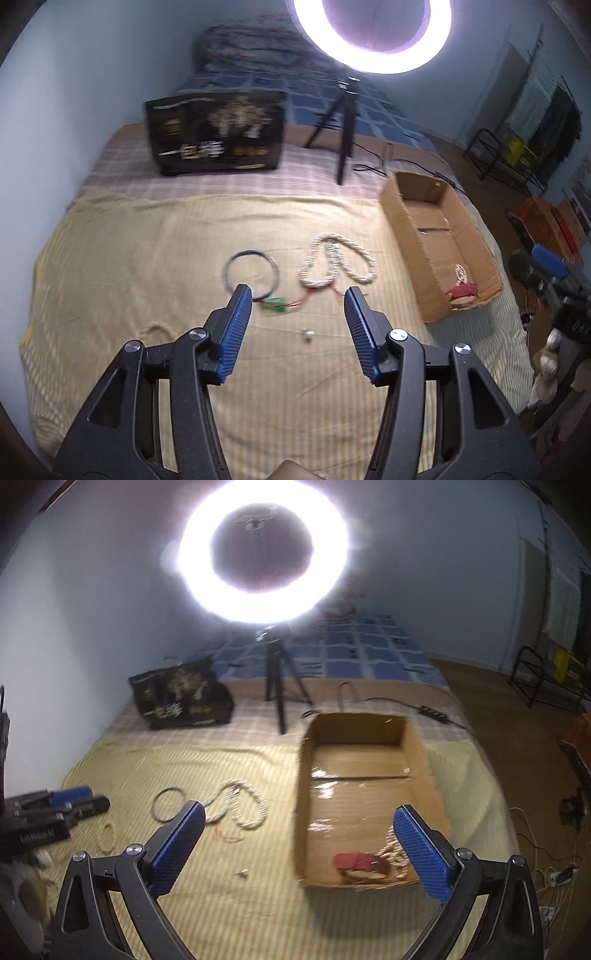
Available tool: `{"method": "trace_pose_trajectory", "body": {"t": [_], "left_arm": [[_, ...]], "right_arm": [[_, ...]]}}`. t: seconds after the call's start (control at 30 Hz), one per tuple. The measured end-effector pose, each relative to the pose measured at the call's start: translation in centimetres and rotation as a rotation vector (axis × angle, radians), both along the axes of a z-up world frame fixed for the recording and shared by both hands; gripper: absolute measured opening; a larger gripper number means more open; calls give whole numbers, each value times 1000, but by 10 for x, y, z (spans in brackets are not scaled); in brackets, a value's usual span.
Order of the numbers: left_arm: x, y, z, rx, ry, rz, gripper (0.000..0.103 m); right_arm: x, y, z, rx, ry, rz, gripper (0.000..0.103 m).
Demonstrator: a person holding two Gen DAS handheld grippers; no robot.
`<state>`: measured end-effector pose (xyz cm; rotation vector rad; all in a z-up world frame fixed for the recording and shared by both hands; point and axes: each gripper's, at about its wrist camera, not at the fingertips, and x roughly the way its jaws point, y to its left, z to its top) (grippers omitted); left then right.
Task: Organize jewelry
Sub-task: 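Move left tool to cream bead bracelet while right tool approaches white bead necklace, then grasp cream bead bracelet with left tool while right tool grasps white bead necklace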
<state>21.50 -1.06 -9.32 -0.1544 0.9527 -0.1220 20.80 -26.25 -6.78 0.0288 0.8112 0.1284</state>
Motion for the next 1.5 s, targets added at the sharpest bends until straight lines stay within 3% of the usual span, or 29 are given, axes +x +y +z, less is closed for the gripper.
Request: {"method": "trace_pose_trajectory", "body": {"t": [0.2, 0.57, 0.8, 1.0, 1.4, 1.5], "left_arm": [[-7, 40, -2, 7, 24, 79, 54], [-14, 120, -43, -62, 153, 206, 54], [-12, 149, -65, -127, 201, 243, 54], [-9, 158, -82, -143, 236, 255, 53], [2, 167, -122, -162, 331, 268, 46], [4, 164, -130, -151, 352, 258, 39]], "right_arm": [[6, 29, -14, 52, 55, 69, 101], [39, 68, -55, 177, 207, 101, 83], [72, 72, -90, 241, 318, 49, 64], [92, 73, -116, 225, 381, 27, 47], [116, 86, -142, 203, 424, 20, 46], [121, 88, -145, 204, 433, 23, 46]]}}
